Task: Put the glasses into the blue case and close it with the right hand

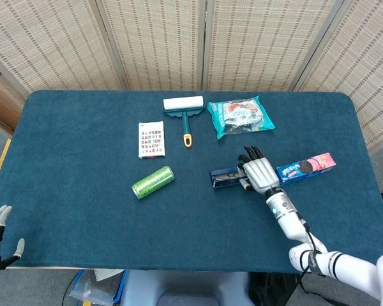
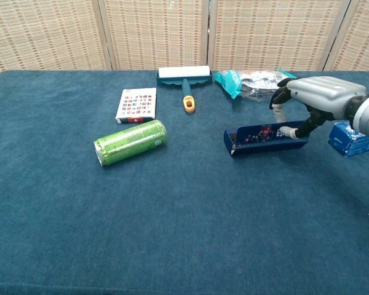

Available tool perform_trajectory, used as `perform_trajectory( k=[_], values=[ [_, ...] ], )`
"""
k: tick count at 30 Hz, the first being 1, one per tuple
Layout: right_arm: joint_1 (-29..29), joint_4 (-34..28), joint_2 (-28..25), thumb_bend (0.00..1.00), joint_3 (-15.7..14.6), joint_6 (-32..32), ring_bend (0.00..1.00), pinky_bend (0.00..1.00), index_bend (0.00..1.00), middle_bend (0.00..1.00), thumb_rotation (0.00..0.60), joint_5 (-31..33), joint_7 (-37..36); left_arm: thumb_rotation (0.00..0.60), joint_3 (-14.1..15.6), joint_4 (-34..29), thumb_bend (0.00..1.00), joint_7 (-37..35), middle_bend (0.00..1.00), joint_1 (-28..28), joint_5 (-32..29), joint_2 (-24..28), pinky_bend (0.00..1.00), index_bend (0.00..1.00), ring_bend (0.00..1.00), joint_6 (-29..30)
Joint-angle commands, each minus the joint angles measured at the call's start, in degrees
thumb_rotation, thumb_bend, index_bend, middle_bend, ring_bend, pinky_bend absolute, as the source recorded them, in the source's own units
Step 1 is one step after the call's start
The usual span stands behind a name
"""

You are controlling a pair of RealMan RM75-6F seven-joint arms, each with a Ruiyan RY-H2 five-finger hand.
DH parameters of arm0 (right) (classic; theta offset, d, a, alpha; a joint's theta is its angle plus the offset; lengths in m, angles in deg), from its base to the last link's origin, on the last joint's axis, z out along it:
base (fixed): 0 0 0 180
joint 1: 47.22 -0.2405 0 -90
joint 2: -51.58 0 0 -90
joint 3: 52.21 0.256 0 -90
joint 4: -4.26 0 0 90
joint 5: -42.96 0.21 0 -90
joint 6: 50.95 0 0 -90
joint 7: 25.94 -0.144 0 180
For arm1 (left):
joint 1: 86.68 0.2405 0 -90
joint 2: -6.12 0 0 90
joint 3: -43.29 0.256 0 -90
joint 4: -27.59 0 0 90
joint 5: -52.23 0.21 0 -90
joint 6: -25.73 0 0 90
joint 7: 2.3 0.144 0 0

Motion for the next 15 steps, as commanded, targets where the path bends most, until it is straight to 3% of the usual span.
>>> perform_trajectory(
  k=[1, 3, 10, 12, 15],
  values=[
    [-1.9, 1.84, 1.06, 0.45, 1.33, -2.24, 0.02, 0.0, 0.59, 0.21, 0.6, 2.2, 0.63, 0.6, 0.06, -0.03, 0.41, -0.05, 0.0, 0.1, -0.1, 0.08, 0.0, 0.0, 0.0, -0.02],
    [-2.91, 3.02, 1.73, 0.45, 1.97, -3.41, 0.02, 0.0, 0.52, 0.18, 0.6, 3.57, 0.87, 0.6, 0.1, -0.06, 0.41, -0.21, 0.0, 0.25, -0.3, 0.21, 0.0, 0.0, 0.0, -0.04],
    [-6.21, 8.65, 4.67, 0.38, 3.02, -6.68, 0.0, 0.0, 0.07, 0.03, 0.6, 8.31, 4.29, 0.6, 0.34, 0.2, 0.41, -0.71, 0.0, 0.65, -0.66, 0.38, 0.0, 0.0, 0.0, -0.18],
    [-7.0, 9.84, 5.52, 0.35, 3.28, -7.37, 0.0, 0.0, 0.01, 0.0, 0.6, 9.97, 5.47, 0.6, 0.36, 0.28, 0.41, -0.8, 0.0, 0.73, -0.72, 0.4, 0.0, 0.0, 0.0, -0.17],
    [-7.92, 11.13, 6.38, 0.33, 3.36, -7.94, 0.0, 0.0, 0.0, 0.0, 0.6, 11.82, 7.22, 0.6, 0.34, 0.34, 0.41, -0.82, 0.0, 0.77, -0.79, 0.48, 0.0, 0.0, 0.0, -0.21]
  ],
)
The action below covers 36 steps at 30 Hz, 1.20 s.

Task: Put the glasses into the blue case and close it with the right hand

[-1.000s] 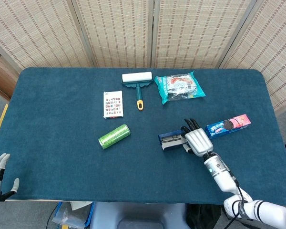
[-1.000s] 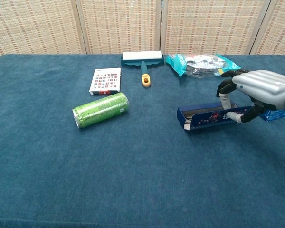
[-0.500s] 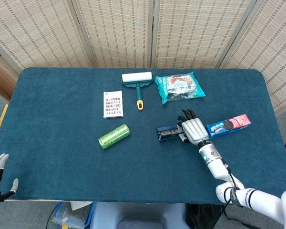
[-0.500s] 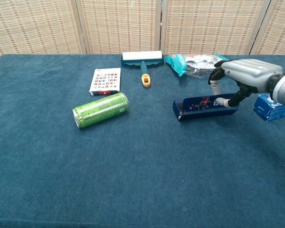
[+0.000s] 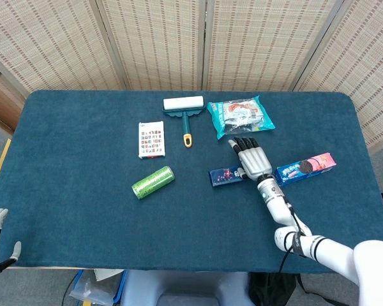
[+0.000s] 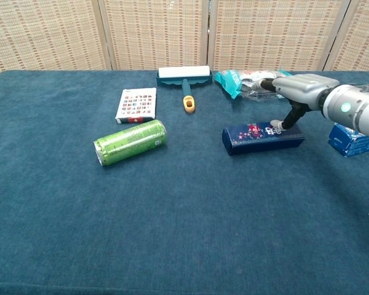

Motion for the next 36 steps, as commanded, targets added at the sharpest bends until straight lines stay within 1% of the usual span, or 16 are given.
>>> perform_trajectory(
  k=[1, 6, 9, 12, 15, 17, 19, 20, 23, 27, 30, 33, 35, 36],
  values=[
    [-1.1, 1.23, 1.02, 0.33, 0.16, -0.68, 0.0, 0.0, 0.0, 0.0, 0.6, 1.72, 1.86, 0.6, -0.02, 0.05, 0.41, 0.0, 0.0, 0.02, -0.06, 0.03, 0.0, 0.0, 0.0, -0.03],
    [-1.56, 1.64, 1.18, 0.33, -0.08, -0.64, 0.0, 0.0, 0.0, 0.0, 0.6, 3.46, 3.26, 0.6, -0.02, 0.11, 0.41, 0.04, 0.0, 0.01, -0.28, 0.02, 0.0, 0.0, 0.0, -0.35],
    [-1.33, 0.66, 0.42, 0.32, -0.29, -0.02, 0.0, 0.0, 0.0, 0.0, 0.6, 3.29, 2.92, 0.6, -0.1, 0.13, 0.41, 0.07, 0.0, -0.02, -0.1, -0.04, 0.0, 0.0, 0.0, -0.19],
    [-0.26, -2.82, -1.47, 0.31, -0.13, 1.18, 0.0, 0.0, 0.0, 0.0, 0.6, 2.15, 0.18, 0.6, -0.17, 0.21, 0.41, -0.1, 0.0, 0.02, -0.05, -0.09, 0.0, 0.0, 0.0, -0.04],
    [1.01, -7.23, -4.5, 0.31, -1.11, 2.09, 0.0, 0.0, 0.0, 0.0, 0.6, 0.55, -0.91, 0.6, -0.13, 0.2, 0.41, 0.13, 0.0, 0.01, -0.08, -0.04, 0.0, 0.0, 0.0, -0.14],
    [1.78, -10.19, -6.64, 0.25, -2.24, 1.82, 0.0, 0.0, 0.0, 0.0, 0.6, 0.31, -0.75, 0.6, -0.16, 0.07, 0.41, 0.3, 0.0, 0.0, -0.11, -0.06, 0.0, 0.0, 0.0, -0.18],
    [2.1, -11.97, -8.1, 0.17, -3.2, 1.03, 0.0, 0.0, 0.0, 0.0, 0.6, 0.99, 0.06, 0.6, -0.15, -0.03, 0.41, 0.29, 0.0, -0.02, 0.02, -0.13, 0.0, 0.0, 0.0, -0.12],
    [2.09, -12.69, -8.7, 0.15, -3.71, 0.56, 0.0, 0.0, 0.0, 0.0, 0.6, 1.69, 0.84, 0.6, -0.12, -0.05, 0.41, 0.42, 0.0, -0.05, 0.13, -0.16, 0.0, 0.0, 0.0, -0.11],
    [1.54, -13.2, -9.12, 0.14, -4.59, -0.56, 0.0, 0.0, 0.0, 0.0, 0.6, 3.76, 2.83, 0.6, -0.07, -0.33, 0.41, 0.65, 0.0, -0.12, 0.44, -0.19, 0.0, 0.0, 0.0, -0.02],
    [0.28, -12.07, -8.04, 0.14, -4.92, -1.26, 0.0, 0.0, 0.0, 0.0, 0.6, 6.22, 4.79, 0.6, -0.11, -0.54, 0.41, 0.84, 0.0, -0.01, 0.35, -0.13, 0.0, 0.0, 0.0, 0.16],
    [-0.89, -10.16, -6.75, 0.15, -4.87, -2.2, 0.0, 0.0, 0.05, 0.0, 0.6, 8.15, 5.62, 0.6, -0.13, -0.53, 0.41, 0.87, 0.0, 0.12, 0.13, -0.03, 0.0, 0.0, 0.0, 0.2],
    [-2.1, -8.19, -5.5, 0.18, -4.77, -3.29, 0.0, 0.0, 0.14, 0.01, 0.6, 9.77, 6.08, 0.6, -0.1, -0.45, 0.41, 0.83, 0.0, 0.2, -0.02, -0.02, 0.0, 0.0, 0.0, 0.14],
    [-2.79, -6.83, -4.66, 0.2, -4.72, -3.83, 0.0, 0.0, 0.24, 0.04, 0.6, 10.5, 6.1, 0.6, -0.12, -0.36, 0.41, 0.8, 0.0, 0.22, -0.1, -0.08, 0.0, 0.0, 0.0, 0.1],
    [-3.05, -6.26, -4.32, 0.21, -4.76, -4.02, 0.0, 0.0, 0.27, 0.05, 0.6, 10.71, 6.14, 0.6, -0.13, -0.32, 0.41, 0.77, 0.0, 0.23, -0.13, -0.11, 0.0, 0.0, 0.0, 0.08]
  ],
)
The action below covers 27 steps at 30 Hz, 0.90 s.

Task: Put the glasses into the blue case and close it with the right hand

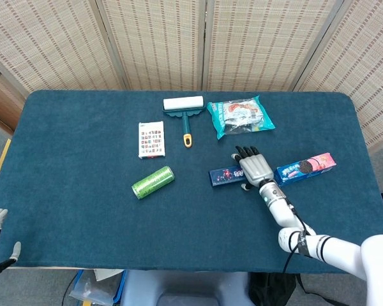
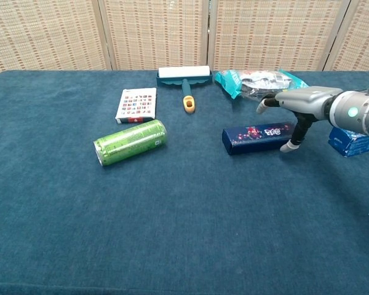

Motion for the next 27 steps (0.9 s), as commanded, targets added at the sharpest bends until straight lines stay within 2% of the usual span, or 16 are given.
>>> perform_trajectory(
  k=[1, 10, 14, 16, 17, 18, 21, 22, 27],
  values=[
    [-1.12, 1.94, 1.33, 0.22, -0.03, -0.95, 0.0, 0.0, 0.31, 0.06, 0.6, 0.94, 0.2, 0.6, -0.03, 0.12, 0.41, -0.07, 0.0, 0.01, -0.05, -0.05, 0.0, 0.0, 0.0, -0.04],
    [-2.21, 4.55, 3.16, 0.29, -0.31, -1.41, 0.0, 0.0, 0.44, 0.12, 0.6, 1.39, -0.85, 0.6, -0.21, 1.32, 0.41, -1.13, 0.0, 0.13, 0.26, -0.59, 0.0, 0.0, 0.0, 0.5],
    [-2.32, 4.99, 3.47, 0.29, -0.53, -1.23, 0.0, 0.0, 0.51, 0.16, 0.6, 0.77, -1.52, 0.6, -0.2, 1.64, 0.41, -1.33, 0.0, 0.17, 0.28, -0.76, 0.0, 0.0, 0.0, 0.5],
    [-2.27, 4.83, 3.41, 0.28, -0.69, -0.92, 0.0, 0.0, 0.51, 0.16, 0.6, 0.47, -1.67, 0.6, -0.22, 1.7, 0.41, -1.36, 0.0, 0.17, 0.33, -0.79, 0.0, 0.0, 0.0, 0.54],
    [-2.19, 4.58, 3.3, 0.26, -0.75, -0.76, 0.0, 0.0, 0.48, 0.15, 0.6, 0.34, -1.78, 0.6, -0.24, 1.71, 0.41, -1.39, 0.0, 0.17, 0.33, -0.8, 0.0, 0.0, 0.0, 0.57],
    [-2.11, 4.23, 3.1, 0.23, -0.8, -0.7, 0.0, 0.0, 0.41, 0.13, 0.6, 0.25, -1.95, 0.6, -0.27, 1.72, 0.41, -1.41, 0.0, 0.16, 0.32, -0.79, 0.0, 0.0, 0.0, 0.56],
    [-1.71, 2.43, 2.01, 0.13, -0.81, 0.1, 0.0, 0.0, 0.08, 0.05, 0.6, 0.08, -2.29, 0.6, -0.33, 1.67, 0.41, -1.31, 0.0, 0.03, 0.42, -0.77, 0.0, 0.0, 0.0, 0.48],
    [-1.51, 1.75, 1.6, 0.11, -0.79, 0.58, 0.0, 0.0, 0.02, 0.03, 0.6, -0.17, -2.47, 0.6, -0.34, 1.61, 0.41, -1.26, 0.0, -0.03, 0.48, -0.75, 0.0, 0.0, 0.0, 0.46],
    [1.15, -3.66, -1.92, 0.11, -0.89, 5.46, 0.0, 0.0, 0.0, 0.0, 0.6, -3.35, -4.7, 0.6, -0.6, 0.87, 0.41, -0.97, 0.0, -0.44, 0.73, -0.43, 0.0, 0.0, 0.0, 0.35]
  ],
)
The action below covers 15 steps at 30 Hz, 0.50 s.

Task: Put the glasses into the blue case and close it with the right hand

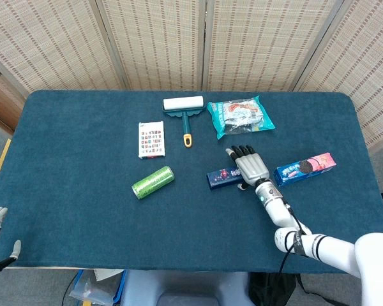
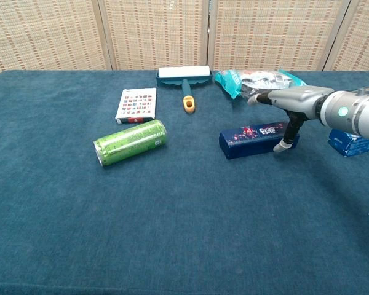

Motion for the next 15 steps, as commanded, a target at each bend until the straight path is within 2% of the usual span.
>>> perform_trajectory(
  k=[1, 6, 11, 15],
  values=[
    [2.51, -4.25, -3.05, 0.11, -0.23, 4.01, 0.0, 0.0, 0.0, 0.0, 0.6, -2.63, -1.88, 0.6, -0.13, -0.39, 0.41, 0.25, 0.0, -0.24, 0.23, 0.28, 0.0, 0.0, 0.0, -0.01],
    [8.65, -13.02, -9.42, 0.12, -2.09, 13.57, 0.0, 0.0, 0.0, 0.0, 0.6, -7.83, -3.8, 0.6, -0.45, -1.61, 0.41, 1.2, 0.0, -0.87, 0.8, 0.93, 0.0, 0.0, 0.0, 0.02],
    [16.33, -20.18, -15.24, 0.23, -4.96, 24.63, 0.0, 0.0, 0.0, 0.05, 0.6, -13.4, -5.49, 0.6, -0.62, -3.03, 0.41, 2.91, 0.0, -1.73, 1.4, 1.06, 0.0, 0.0, 0.0, -0.35],
    [22.2, -23.91, -18.71, 0.26, -7.8, 32.12, 0.0, 0.0, 0.07, 0.1, 0.6, -17.79, -6.57, 0.6, -0.81, -4.48, 0.41, 4.65, 0.0, -2.52, 1.9, 1.12, 0.0, 0.0, 0.0, -0.65]
  ],
)
